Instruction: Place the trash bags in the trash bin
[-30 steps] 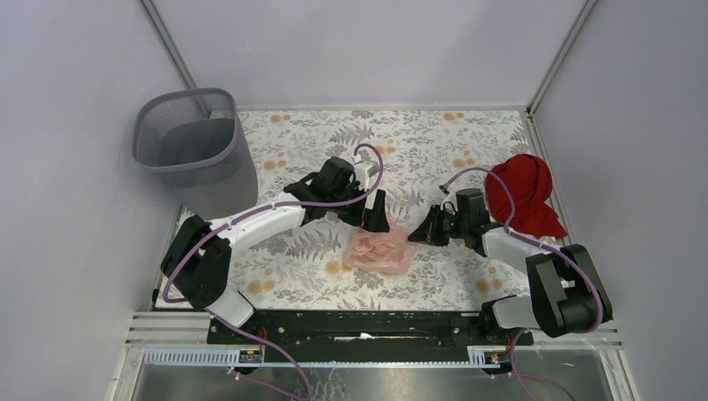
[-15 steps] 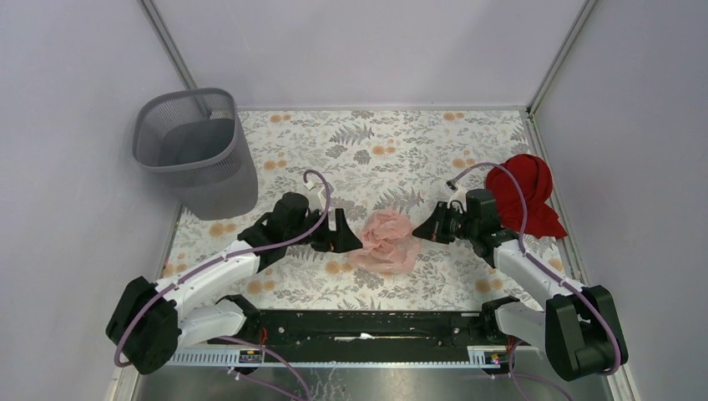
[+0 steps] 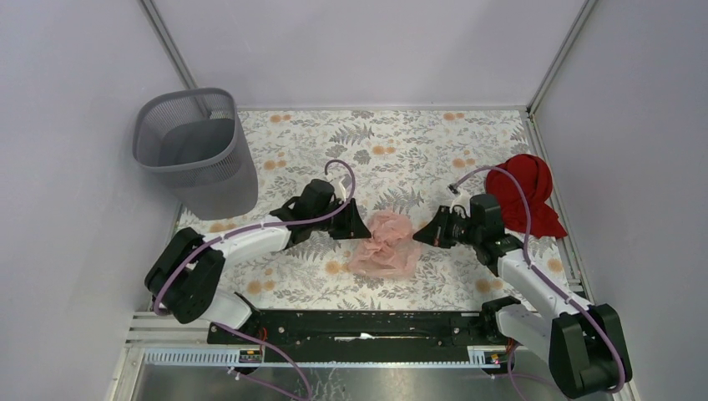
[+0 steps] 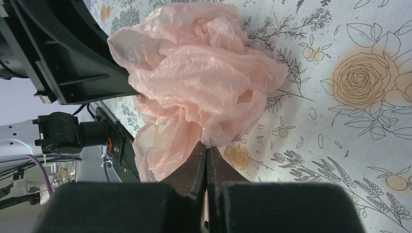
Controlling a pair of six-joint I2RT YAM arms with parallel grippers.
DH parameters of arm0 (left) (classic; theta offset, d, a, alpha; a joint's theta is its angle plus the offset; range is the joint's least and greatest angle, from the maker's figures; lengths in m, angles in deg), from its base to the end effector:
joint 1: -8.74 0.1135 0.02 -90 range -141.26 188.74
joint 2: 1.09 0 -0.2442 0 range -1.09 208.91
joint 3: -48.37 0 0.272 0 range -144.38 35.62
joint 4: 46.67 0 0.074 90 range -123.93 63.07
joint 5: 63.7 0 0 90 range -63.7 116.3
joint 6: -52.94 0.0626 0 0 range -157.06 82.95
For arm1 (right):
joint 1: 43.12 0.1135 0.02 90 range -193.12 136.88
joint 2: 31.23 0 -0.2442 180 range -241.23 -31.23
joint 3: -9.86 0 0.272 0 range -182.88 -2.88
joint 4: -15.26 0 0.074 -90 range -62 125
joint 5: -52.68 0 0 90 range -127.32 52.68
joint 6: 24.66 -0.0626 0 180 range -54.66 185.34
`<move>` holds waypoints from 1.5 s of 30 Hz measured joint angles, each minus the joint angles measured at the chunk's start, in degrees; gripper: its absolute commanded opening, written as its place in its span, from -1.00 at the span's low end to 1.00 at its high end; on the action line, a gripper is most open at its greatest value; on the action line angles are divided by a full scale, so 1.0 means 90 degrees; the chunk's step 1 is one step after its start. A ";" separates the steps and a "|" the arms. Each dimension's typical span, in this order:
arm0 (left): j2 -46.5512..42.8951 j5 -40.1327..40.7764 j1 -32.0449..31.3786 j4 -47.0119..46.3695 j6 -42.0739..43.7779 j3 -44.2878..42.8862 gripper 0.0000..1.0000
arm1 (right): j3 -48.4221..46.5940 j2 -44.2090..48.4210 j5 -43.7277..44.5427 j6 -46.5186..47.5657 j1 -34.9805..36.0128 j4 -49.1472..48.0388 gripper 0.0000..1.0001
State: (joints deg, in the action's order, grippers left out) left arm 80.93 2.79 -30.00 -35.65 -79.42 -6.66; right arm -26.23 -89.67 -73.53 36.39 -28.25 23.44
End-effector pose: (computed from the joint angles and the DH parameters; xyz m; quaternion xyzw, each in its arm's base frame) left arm 0.2433 -0.2272 0.1510 0.0615 0.8824 -0.4181 0.2070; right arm 0.2331 0.1002 0.1549 -0.0518 0.8380 0.4263 0.3367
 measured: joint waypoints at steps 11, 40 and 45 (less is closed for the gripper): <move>0.0124 0.0755 0.0342 0.2329 0.0835 -0.2414 -1.00 | -0.1316 -0.0255 0.1370 0.0318 0.0000 0.2096 -1.00; -0.2960 0.1800 0.0670 0.4143 0.1025 -0.3636 -1.00 | -0.5246 0.0068 0.0867 0.0369 0.0002 0.2205 -1.00; -0.3961 0.2106 0.0680 0.3128 0.1294 -0.4476 -1.00 | -0.5678 0.1338 0.0784 0.0476 0.0002 0.1307 -1.00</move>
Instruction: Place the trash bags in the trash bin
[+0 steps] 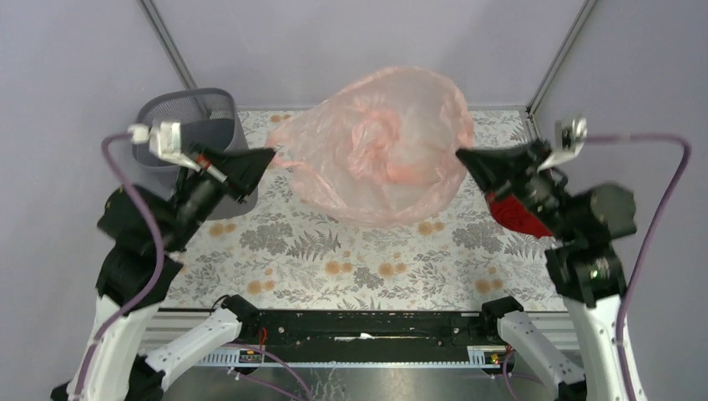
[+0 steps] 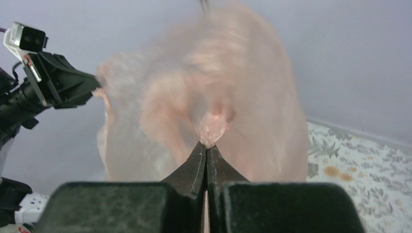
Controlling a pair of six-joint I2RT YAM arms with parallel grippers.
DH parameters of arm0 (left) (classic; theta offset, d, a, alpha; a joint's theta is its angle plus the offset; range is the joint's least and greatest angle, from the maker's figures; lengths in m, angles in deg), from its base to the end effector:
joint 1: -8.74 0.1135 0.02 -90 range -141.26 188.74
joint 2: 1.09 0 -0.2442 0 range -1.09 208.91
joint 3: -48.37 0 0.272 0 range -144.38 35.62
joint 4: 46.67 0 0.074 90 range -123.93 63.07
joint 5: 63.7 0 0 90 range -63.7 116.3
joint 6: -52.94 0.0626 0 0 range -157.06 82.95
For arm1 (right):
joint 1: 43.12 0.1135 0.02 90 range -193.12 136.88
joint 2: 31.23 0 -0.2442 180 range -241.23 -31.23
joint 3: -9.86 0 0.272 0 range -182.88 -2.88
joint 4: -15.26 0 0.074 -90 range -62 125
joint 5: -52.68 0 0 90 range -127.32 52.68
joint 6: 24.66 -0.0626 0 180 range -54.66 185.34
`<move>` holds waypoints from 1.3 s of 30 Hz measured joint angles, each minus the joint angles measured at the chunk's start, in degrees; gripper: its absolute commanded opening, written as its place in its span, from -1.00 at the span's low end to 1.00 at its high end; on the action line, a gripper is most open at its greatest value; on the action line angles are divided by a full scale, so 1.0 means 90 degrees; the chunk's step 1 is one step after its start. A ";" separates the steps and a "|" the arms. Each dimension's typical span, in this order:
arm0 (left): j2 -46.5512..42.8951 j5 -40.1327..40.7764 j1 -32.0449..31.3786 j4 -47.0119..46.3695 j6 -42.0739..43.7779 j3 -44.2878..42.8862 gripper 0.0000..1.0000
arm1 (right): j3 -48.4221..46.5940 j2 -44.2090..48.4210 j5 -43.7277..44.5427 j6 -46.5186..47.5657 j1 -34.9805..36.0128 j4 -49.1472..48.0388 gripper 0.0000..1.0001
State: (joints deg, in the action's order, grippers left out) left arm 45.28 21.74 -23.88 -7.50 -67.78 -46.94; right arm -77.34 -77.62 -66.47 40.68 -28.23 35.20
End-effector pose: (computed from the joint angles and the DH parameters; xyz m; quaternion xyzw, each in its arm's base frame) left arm 0.1359 -0.0929 0.5185 0.0411 0.6432 -0.4230 0.6369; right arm 0.1639 0.0751 0.5139 -0.1597 0.5647 0.4040 0.7017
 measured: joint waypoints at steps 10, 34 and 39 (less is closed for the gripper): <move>-0.0447 0.0850 0.0002 0.1506 -0.0639 0.4189 -1.00 | 0.4881 0.0197 0.0236 -0.0223 0.0000 0.0743 -1.00; -0.0355 -0.0206 0.0032 0.0175 -0.1166 0.4964 -1.00 | 0.5073 0.0345 -0.0197 -0.0743 -0.0012 -0.0219 -1.00; 0.0253 -0.0279 0.0034 0.1581 -0.0743 0.2812 -1.00 | 0.3065 -0.0216 -0.0338 -0.0729 -0.0012 0.1171 -1.00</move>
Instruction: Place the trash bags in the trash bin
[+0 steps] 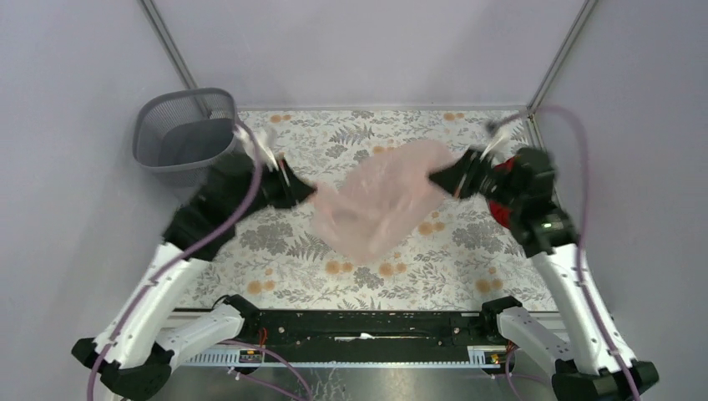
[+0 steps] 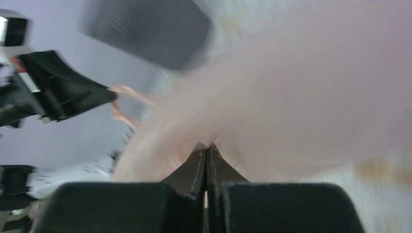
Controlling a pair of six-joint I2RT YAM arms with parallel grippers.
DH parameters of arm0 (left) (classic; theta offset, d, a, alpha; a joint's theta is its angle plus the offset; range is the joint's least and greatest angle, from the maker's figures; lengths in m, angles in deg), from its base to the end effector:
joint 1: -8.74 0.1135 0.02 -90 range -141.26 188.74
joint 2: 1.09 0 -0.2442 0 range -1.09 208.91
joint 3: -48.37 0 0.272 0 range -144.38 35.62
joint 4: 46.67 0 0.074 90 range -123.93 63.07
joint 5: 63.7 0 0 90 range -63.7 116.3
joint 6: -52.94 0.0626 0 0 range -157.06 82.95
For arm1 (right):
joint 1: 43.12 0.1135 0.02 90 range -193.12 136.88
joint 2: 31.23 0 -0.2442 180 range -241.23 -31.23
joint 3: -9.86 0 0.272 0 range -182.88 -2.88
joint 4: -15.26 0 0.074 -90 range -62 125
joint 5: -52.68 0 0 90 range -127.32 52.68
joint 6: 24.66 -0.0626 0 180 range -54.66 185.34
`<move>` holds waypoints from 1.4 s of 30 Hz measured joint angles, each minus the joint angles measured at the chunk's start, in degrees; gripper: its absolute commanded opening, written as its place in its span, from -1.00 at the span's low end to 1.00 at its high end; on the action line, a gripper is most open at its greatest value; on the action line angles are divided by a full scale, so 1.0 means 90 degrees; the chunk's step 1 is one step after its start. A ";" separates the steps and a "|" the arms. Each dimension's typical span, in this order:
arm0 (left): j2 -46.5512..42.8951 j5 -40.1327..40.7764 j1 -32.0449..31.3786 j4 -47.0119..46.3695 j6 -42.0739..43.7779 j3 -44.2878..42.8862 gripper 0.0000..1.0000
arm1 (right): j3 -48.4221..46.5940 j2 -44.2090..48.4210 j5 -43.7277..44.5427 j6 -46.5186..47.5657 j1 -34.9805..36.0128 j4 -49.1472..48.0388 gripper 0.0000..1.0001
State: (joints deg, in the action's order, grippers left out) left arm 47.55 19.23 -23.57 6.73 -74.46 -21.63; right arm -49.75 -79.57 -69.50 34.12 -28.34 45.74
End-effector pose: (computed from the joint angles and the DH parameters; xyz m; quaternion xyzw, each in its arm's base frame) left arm 0.1880 -0.1280 0.3236 -0.0089 0.8736 -0.3206 0.3660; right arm 0.2278 0.0946 0.3073 -0.0469 0.7982 0.4254 0.4240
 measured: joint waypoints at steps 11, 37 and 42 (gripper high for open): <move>-0.1285 -0.0121 0.0010 -0.2480 0.0243 -0.1481 -1.00 | -0.1753 0.1702 -0.0148 0.0449 0.0012 -0.1707 -1.00; -0.1003 -0.0015 0.0058 -0.0685 0.0063 -0.0559 -1.00 | 0.0163 0.0913 -0.0148 0.0515 0.0000 -0.0493 -1.00; -0.0794 -0.0534 0.0061 -0.0860 -0.0068 -0.0658 -1.00 | -0.0187 0.0612 -0.0464 0.0478 0.0015 -0.0789 -1.00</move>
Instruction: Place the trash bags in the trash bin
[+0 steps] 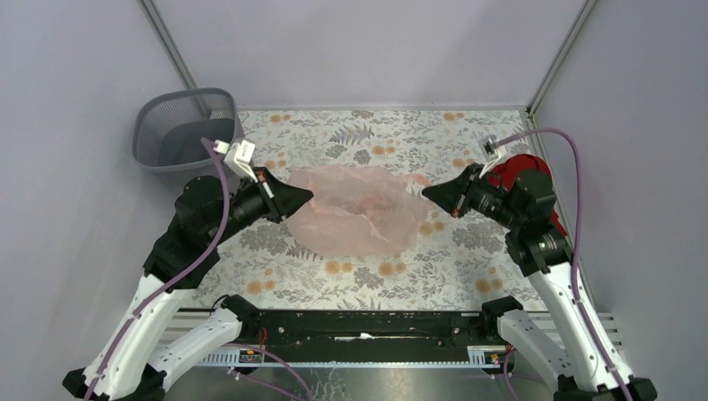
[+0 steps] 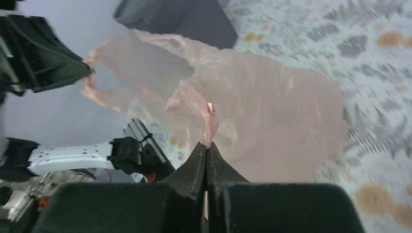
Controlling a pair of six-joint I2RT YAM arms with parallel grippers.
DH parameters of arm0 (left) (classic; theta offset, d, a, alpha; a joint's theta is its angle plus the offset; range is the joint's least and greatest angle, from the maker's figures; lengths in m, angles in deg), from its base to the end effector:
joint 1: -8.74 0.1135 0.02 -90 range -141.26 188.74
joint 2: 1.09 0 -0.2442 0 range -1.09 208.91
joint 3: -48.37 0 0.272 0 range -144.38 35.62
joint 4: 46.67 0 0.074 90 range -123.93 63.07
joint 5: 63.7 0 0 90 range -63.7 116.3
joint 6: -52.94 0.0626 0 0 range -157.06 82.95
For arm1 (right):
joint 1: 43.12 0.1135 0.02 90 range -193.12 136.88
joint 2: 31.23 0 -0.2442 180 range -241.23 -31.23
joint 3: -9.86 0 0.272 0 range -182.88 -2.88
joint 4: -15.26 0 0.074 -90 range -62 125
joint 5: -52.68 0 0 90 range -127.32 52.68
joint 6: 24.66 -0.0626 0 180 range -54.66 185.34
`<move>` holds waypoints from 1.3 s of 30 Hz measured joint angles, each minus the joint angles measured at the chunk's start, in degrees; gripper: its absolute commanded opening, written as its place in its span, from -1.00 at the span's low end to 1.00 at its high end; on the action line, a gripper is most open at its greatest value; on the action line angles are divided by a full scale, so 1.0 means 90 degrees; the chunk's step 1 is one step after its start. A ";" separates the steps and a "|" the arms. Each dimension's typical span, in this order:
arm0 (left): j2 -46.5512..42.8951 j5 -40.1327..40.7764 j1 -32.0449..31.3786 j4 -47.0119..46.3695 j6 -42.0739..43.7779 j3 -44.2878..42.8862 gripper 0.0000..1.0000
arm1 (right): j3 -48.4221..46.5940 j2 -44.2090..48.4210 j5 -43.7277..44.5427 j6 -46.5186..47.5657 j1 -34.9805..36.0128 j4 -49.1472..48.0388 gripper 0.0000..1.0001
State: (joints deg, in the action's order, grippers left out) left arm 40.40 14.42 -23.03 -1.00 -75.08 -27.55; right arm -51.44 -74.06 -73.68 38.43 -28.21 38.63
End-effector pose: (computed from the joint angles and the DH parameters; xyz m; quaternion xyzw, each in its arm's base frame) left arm 0.1582 -0.1131 0.4027 0.0236 0.7712 -0.4266 0.4718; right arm 0.2058 0.0932 0.3551 -0.1367 0.7181 0.4440 0.5181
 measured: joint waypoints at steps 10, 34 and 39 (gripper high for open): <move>0.1161 -0.0607 -0.1069 -0.1294 -0.0629 0.0010 -1.00 | -0.0668 -0.1707 0.0423 -0.0250 0.2739 -0.1319 -0.93; 0.1083 -0.0121 -0.1139 -0.0850 -0.0486 0.0104 -1.00 | -0.0619 -0.1763 0.1056 -0.0197 0.3706 -0.1987 -0.23; 0.1224 -0.0153 -0.1139 -0.0843 -0.0522 0.0102 -1.00 | -0.0619 -0.1931 0.1090 -0.0061 0.3706 -0.1872 0.12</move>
State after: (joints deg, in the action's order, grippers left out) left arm 51.42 13.04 -33.28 -8.59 -79.77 -26.64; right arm -57.01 -91.44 -63.87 37.88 5.15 21.78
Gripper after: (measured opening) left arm 0.004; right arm 0.473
